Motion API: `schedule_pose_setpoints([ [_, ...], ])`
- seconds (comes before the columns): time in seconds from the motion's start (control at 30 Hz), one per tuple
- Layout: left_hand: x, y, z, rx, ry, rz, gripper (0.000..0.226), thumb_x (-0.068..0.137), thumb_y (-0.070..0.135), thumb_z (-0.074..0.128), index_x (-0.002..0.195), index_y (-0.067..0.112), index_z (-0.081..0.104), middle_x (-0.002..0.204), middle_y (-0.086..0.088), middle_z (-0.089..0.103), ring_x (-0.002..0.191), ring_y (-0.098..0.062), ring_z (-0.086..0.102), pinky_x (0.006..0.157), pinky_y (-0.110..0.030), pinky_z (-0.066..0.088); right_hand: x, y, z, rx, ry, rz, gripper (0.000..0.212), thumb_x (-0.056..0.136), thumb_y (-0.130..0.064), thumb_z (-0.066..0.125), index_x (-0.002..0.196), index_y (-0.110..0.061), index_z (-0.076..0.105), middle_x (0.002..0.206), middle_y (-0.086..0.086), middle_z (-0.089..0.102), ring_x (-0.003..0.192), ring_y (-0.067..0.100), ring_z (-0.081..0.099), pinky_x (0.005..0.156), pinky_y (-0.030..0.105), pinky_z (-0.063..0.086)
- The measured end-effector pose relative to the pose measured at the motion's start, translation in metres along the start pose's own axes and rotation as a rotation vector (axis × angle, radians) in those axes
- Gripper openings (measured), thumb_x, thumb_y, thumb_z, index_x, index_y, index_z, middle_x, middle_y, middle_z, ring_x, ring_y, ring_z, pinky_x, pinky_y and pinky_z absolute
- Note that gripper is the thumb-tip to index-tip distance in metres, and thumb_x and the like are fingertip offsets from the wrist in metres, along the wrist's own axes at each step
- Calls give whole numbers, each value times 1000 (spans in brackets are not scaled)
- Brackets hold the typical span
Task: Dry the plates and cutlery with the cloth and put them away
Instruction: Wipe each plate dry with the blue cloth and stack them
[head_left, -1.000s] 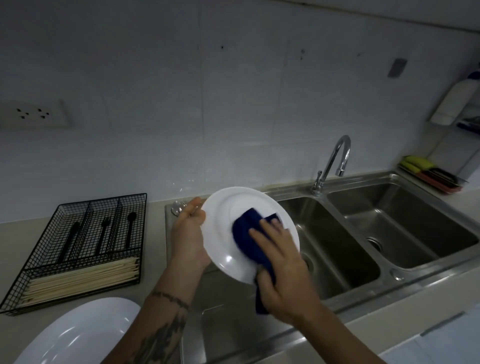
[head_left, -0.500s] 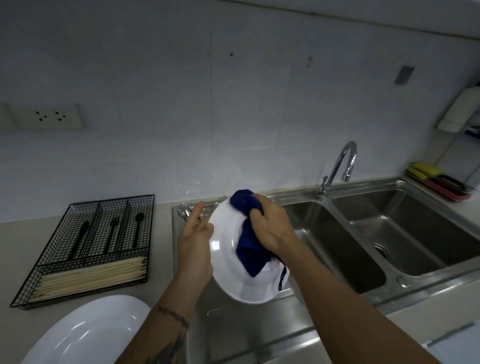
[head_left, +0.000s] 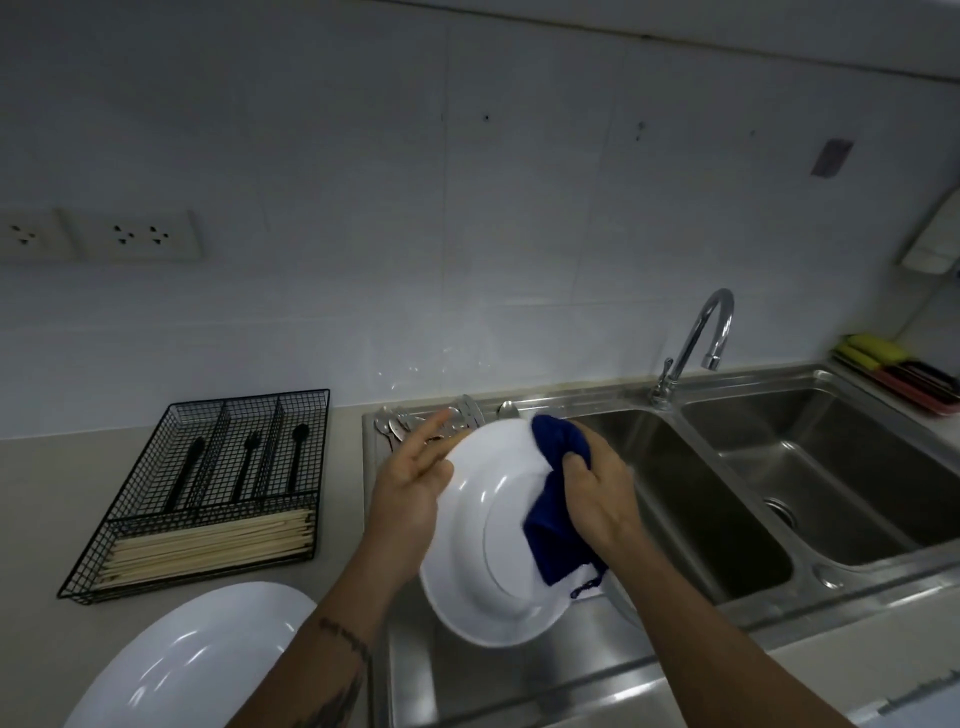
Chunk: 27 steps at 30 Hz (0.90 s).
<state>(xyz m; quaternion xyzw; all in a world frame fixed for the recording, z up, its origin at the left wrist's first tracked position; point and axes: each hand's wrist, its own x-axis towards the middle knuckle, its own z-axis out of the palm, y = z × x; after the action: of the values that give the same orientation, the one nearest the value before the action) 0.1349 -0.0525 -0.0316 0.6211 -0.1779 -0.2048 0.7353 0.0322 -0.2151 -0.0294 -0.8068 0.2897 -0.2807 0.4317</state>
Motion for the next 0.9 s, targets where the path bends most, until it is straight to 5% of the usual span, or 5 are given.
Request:
schedule_pose_setpoints([
  [0.17,-1,4,5,93,-120,-1,54,92,-15,47,126,25,60,112,2,74,106,-22,68,95,-40,54,6,-17,-4,-18,-190,-96,29,91,-10,48,109,-29,59,101,-11,61,90,6,57,78,25,45],
  [0.33,2,17,-5,219,-62,119,43,89,-14,54,111,21,65,101,3,77,99,-20,70,82,-29,56,8,-21,-11,123,-313,-59,27,85,-3,54,96,-27,61,92,-4,66,81,10,62,68,23,45],
  [0.53,-2,19,-3,286,282,226,36,86,1,67,110,27,64,88,5,74,87,-7,68,82,-26,53,-5,-18,2,45,-157,-330,35,78,-4,51,105,-26,56,102,-7,57,94,12,55,81,31,49],
  [0.73,-2,17,33,-139,485,23,38,92,23,59,127,34,54,134,1,53,119,-21,55,103,-43,45,-31,-21,8,-55,-97,-594,48,68,-4,51,111,-25,53,102,-7,49,92,16,44,81,36,41],
  [0.9,4,19,42,-269,721,-119,66,83,-6,42,140,25,46,133,-9,53,101,-26,59,93,-44,51,-44,-5,-6,-110,-209,-642,47,75,-19,44,122,-21,54,111,-6,51,96,12,44,84,33,41],
])
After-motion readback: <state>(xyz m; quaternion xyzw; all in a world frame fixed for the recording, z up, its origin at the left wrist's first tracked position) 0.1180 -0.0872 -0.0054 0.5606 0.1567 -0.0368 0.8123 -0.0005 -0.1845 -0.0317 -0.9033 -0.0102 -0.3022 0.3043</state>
